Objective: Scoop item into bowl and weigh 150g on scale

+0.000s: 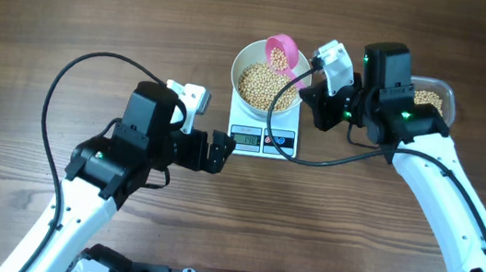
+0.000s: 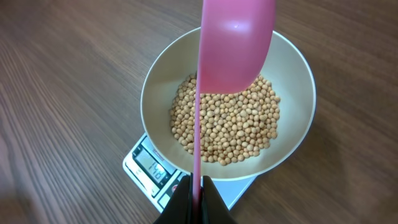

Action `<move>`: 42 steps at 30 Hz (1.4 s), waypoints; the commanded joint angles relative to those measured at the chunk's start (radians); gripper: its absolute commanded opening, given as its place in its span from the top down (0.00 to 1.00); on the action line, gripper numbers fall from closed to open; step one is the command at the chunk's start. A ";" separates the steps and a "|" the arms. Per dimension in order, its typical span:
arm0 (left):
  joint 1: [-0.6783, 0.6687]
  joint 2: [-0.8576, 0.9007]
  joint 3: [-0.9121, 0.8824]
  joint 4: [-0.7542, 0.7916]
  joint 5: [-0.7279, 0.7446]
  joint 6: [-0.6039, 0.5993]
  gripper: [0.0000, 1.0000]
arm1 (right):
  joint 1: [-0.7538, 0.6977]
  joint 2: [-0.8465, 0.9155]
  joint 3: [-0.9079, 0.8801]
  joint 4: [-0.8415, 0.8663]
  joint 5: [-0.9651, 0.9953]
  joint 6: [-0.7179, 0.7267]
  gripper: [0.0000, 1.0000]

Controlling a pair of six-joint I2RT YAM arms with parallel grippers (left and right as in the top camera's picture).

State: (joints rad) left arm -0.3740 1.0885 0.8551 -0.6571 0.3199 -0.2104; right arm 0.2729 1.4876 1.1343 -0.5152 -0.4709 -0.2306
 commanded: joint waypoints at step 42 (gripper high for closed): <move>-0.004 0.000 -0.004 0.003 0.004 0.016 0.00 | 0.003 0.012 0.025 -0.020 0.026 -0.075 0.96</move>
State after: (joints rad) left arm -0.3740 1.0885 0.8551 -0.6571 0.3199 -0.2104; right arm 0.2729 1.4876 1.1343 -0.5186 -0.4477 -0.1894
